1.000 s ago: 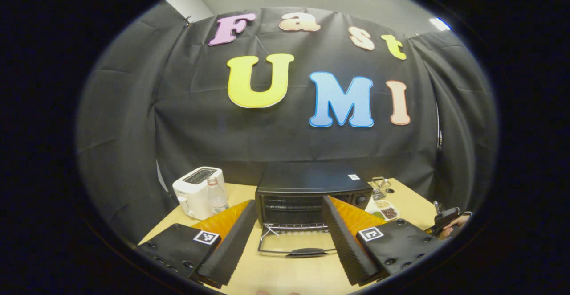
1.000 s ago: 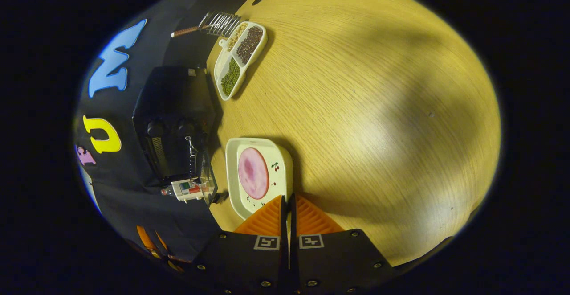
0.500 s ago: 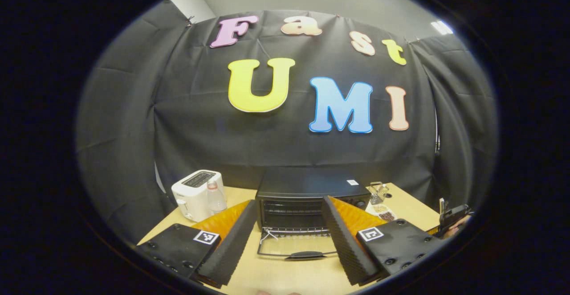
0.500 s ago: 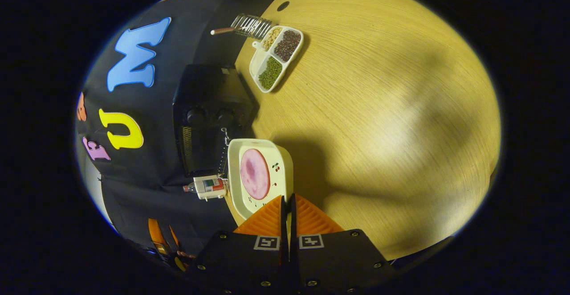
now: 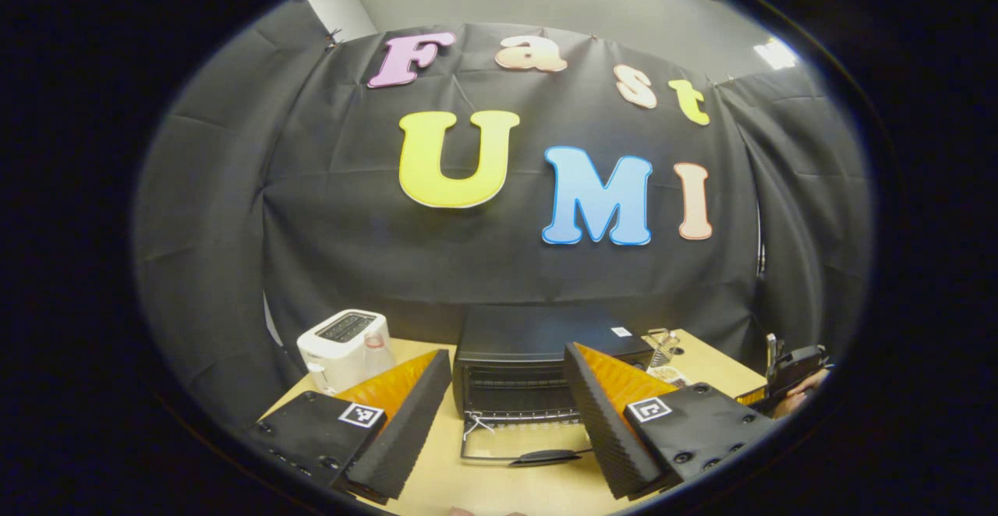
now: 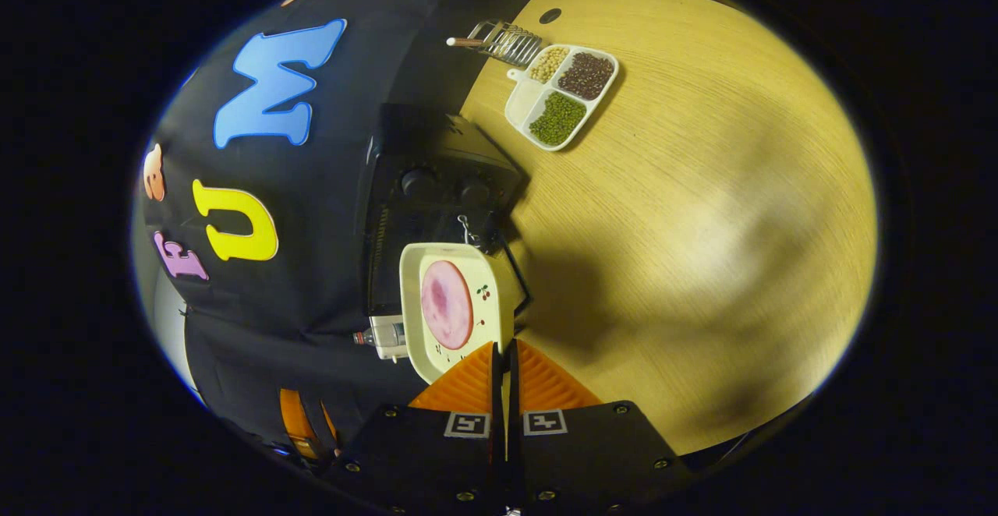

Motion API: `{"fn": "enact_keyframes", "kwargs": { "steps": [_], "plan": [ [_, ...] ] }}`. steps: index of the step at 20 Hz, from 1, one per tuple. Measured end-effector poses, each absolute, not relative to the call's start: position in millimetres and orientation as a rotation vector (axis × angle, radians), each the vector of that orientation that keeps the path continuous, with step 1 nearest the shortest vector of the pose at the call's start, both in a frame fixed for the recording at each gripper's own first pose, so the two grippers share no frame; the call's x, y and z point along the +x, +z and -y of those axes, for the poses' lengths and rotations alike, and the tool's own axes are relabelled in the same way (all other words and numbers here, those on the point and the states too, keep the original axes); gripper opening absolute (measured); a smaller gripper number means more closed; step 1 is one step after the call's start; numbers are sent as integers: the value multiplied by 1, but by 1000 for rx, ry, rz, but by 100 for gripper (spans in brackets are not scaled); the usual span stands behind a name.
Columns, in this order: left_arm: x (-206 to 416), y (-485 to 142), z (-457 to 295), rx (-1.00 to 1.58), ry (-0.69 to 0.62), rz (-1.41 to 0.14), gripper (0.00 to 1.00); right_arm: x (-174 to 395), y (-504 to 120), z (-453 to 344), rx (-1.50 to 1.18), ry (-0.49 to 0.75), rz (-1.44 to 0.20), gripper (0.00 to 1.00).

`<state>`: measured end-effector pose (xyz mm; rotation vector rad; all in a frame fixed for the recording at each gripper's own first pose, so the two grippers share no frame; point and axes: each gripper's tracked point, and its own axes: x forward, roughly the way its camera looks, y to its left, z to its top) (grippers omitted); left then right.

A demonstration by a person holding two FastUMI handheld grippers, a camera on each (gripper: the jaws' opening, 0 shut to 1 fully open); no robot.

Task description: Open the electric oven with the left hand, put the food in, and close the electric oven.

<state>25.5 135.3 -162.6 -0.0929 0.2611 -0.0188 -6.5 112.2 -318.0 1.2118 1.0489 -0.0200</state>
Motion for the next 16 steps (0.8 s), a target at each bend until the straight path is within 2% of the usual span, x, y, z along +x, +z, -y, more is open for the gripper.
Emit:
{"fn": "enact_keyframes", "kwargs": {
  "steps": [2,4,5,10,11,12,16],
  "plan": [
    [26,-164,-145,-87,-12,-258,100,9,-320,-125,1240,-66,-1028,1],
    [21,-166,-155,-77,-6,-262,95,22,-326,-141,1244,-86,-1014,1],
    [20,-167,-159,-75,-2,-261,98,29,-331,-148,1245,-100,-1012,1],
    [8,-172,-179,-71,20,-274,100,67,-345,-180,1280,-198,-993,1],
    [5,-173,-182,-68,27,-278,98,74,-348,-186,1285,-217,-985,1],
    [3,-173,-187,-64,34,-279,100,82,-351,-191,1295,-241,-966,1],
    [-7,-183,-196,-73,46,-310,97,105,-373,-202,1328,-418,-928,1]
  ]
}}
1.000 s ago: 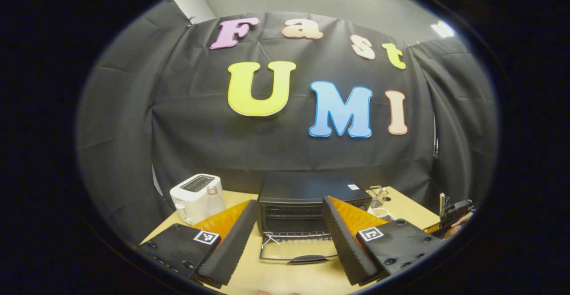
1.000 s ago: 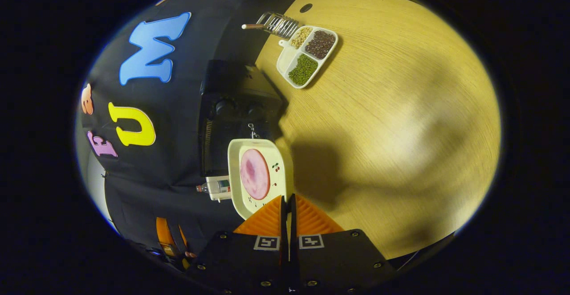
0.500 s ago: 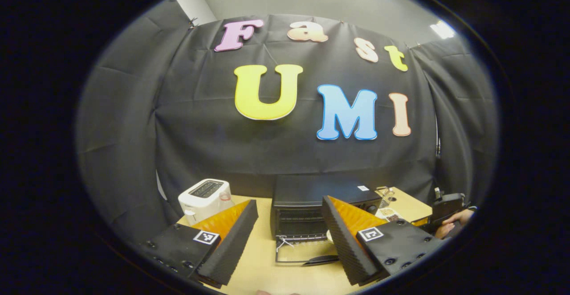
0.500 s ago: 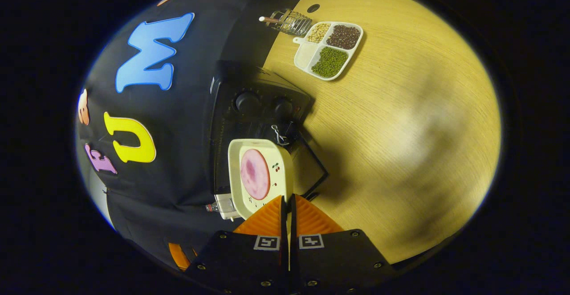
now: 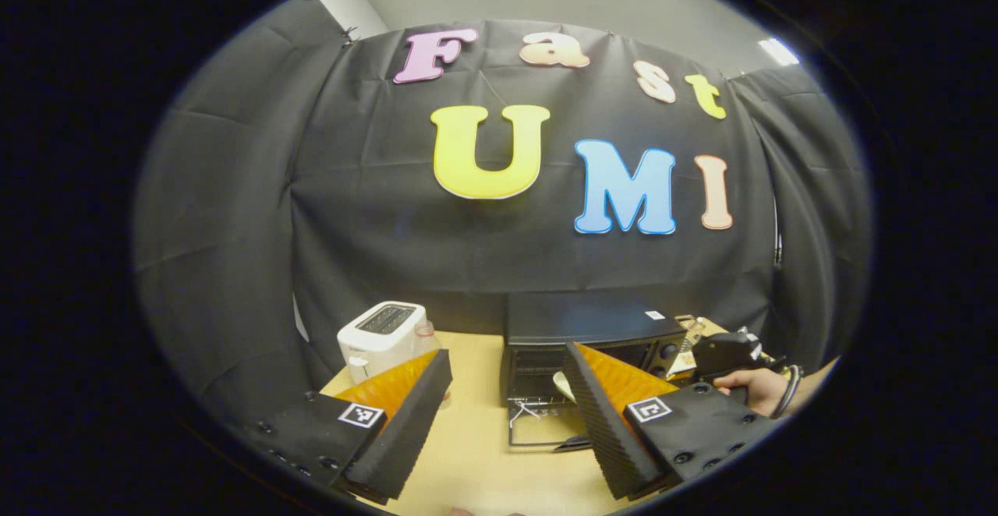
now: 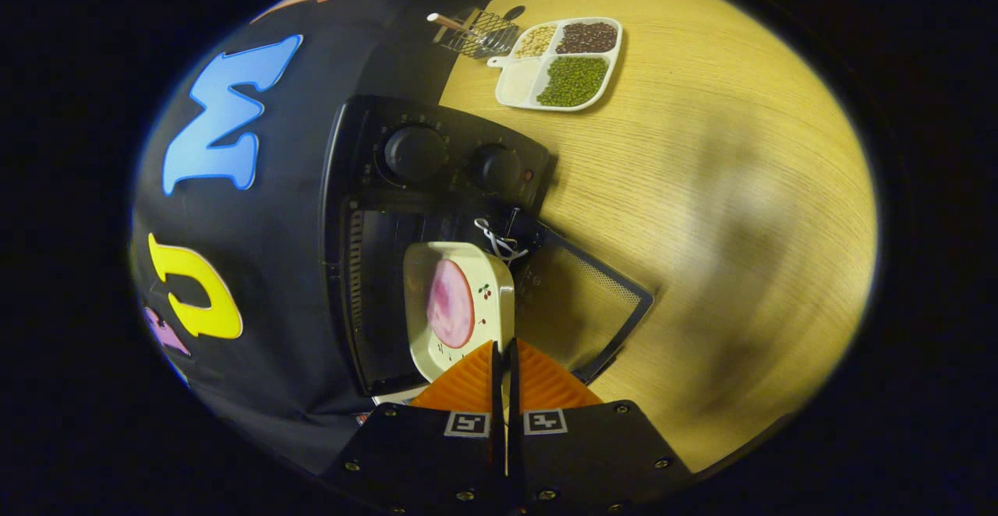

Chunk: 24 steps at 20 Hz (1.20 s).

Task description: Open the electric oven with the left hand, put the food in, and close the electric oven.

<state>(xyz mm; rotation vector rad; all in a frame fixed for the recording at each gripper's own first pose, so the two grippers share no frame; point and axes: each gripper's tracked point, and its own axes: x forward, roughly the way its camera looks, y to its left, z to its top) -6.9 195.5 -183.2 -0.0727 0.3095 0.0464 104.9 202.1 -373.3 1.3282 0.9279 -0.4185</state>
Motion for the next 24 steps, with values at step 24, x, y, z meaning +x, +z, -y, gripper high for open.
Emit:
{"fn": "enact_keyframes", "kwargs": {
  "steps": [24],
  "plan": [
    [-31,-206,-213,-107,95,-386,98,202,-388,-244,1481,-586,-837,17]
  ]
}}
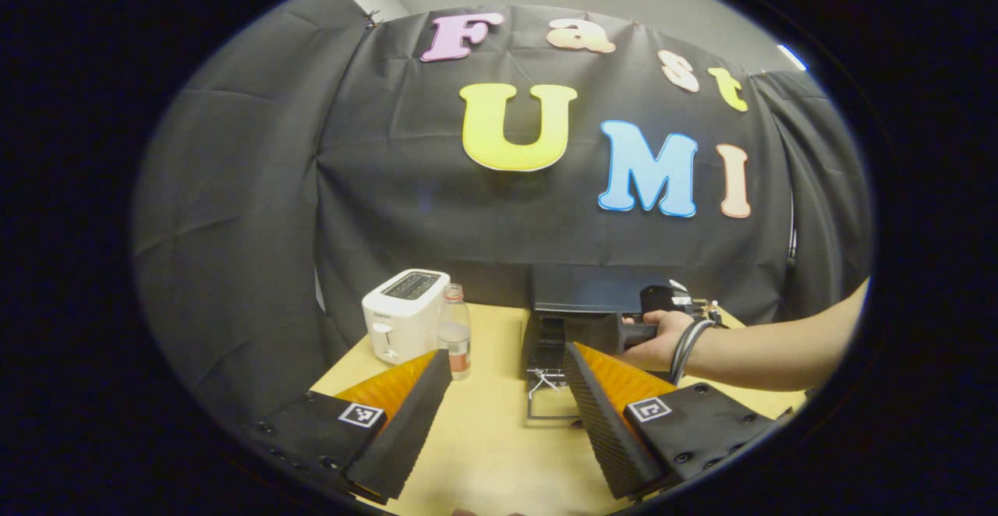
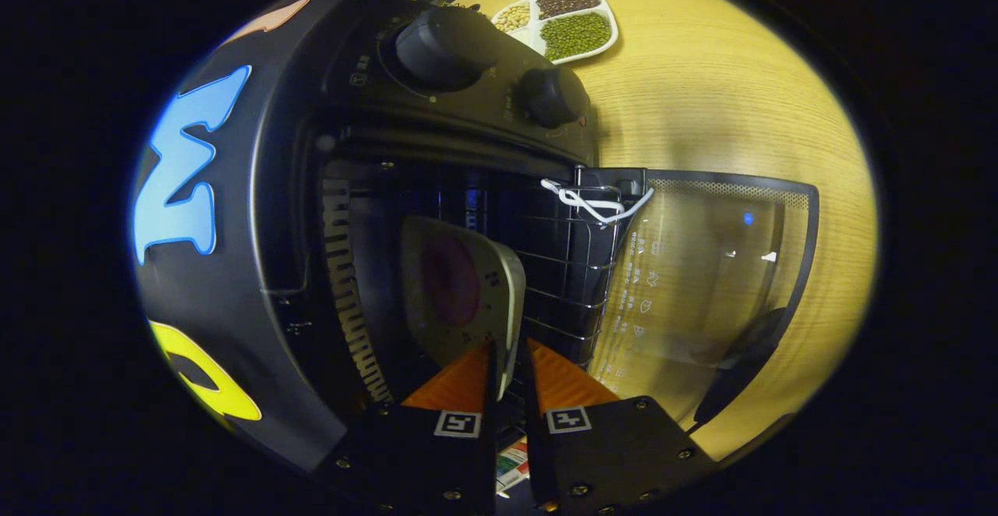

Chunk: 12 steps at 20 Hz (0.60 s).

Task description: Open the electric oven with the left hand, put the food in, and close the electric oven.

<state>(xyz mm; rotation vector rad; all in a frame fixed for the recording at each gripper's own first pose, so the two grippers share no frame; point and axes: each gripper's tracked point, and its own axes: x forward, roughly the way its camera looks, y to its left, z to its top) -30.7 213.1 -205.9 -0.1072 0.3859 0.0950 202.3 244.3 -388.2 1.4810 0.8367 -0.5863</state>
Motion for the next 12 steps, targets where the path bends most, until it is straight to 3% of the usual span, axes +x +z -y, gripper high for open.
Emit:
{"fn": "enact_keyframes", "kwargs": {
  "steps": [4,7,12],
  "plan": [
    [-18,-203,-191,-101,51,-367,98,167,-373,-237,1339,-484,-926,35],
    [-8,-195,-171,-96,17,-348,98,139,-362,-218,1148,-384,-982,35],
    [6,-188,-135,-105,-27,-332,98,107,-320,-156,683,-192,-894,35]
  ]
}}
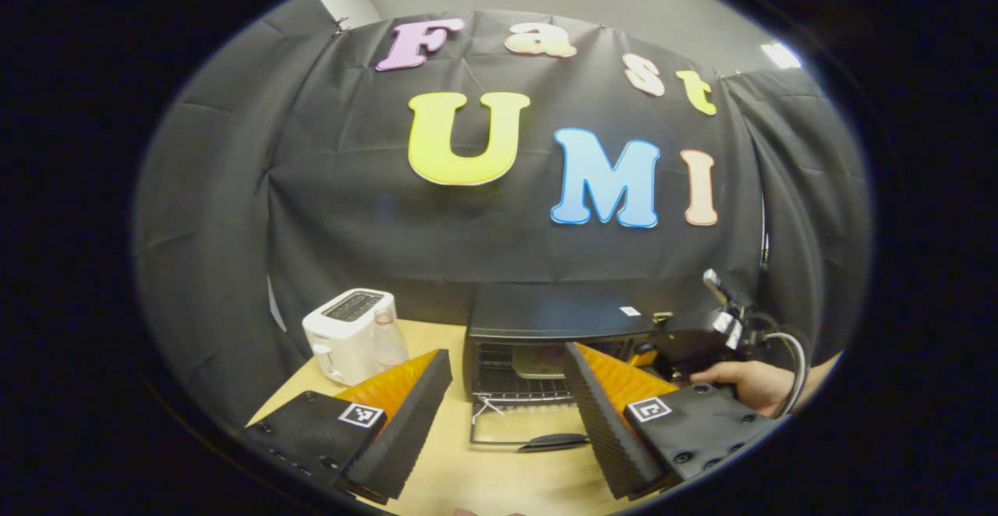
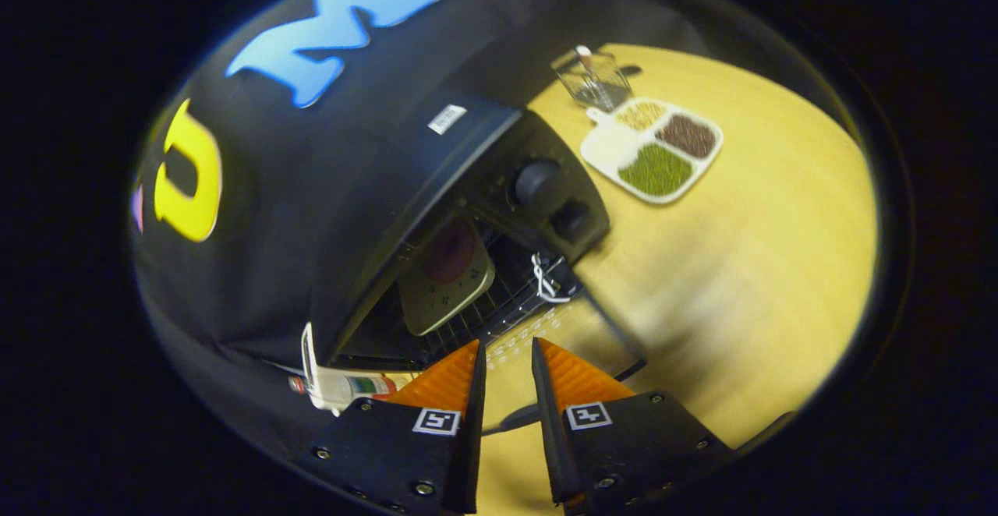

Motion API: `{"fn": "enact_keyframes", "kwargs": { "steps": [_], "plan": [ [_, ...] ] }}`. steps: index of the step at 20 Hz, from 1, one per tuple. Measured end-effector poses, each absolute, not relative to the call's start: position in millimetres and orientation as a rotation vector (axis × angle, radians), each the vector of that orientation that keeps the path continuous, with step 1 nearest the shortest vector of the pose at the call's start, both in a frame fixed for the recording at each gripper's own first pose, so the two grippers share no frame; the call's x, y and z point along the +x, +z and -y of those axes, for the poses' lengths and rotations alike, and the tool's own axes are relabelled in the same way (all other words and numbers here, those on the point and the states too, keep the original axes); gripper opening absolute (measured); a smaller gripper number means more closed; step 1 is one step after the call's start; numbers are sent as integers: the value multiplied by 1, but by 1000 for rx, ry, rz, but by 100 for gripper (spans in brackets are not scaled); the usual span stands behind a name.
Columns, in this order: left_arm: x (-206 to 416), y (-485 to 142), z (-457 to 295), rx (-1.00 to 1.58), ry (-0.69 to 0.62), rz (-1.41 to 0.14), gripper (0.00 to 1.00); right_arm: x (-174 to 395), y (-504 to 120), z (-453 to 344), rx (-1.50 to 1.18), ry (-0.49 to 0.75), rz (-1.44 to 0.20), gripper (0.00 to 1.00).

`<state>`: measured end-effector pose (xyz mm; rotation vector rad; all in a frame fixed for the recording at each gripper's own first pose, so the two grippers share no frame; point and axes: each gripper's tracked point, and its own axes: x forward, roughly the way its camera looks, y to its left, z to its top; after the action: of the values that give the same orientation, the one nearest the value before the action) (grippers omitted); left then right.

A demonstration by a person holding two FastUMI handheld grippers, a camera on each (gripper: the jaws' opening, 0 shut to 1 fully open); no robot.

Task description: Open the electric oven with the left hand, put the food in, and close the electric oven.

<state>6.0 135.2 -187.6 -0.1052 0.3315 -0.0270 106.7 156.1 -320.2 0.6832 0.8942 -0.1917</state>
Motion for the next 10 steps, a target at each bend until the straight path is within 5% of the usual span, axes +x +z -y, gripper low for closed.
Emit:
{"fn": "enact_keyframes", "kwargs": {
  "steps": [10],
  "plan": [
    [27,-175,-65,-89,-84,-300,99,79,-205,-69,285,14,-546,35]
  ]
}}
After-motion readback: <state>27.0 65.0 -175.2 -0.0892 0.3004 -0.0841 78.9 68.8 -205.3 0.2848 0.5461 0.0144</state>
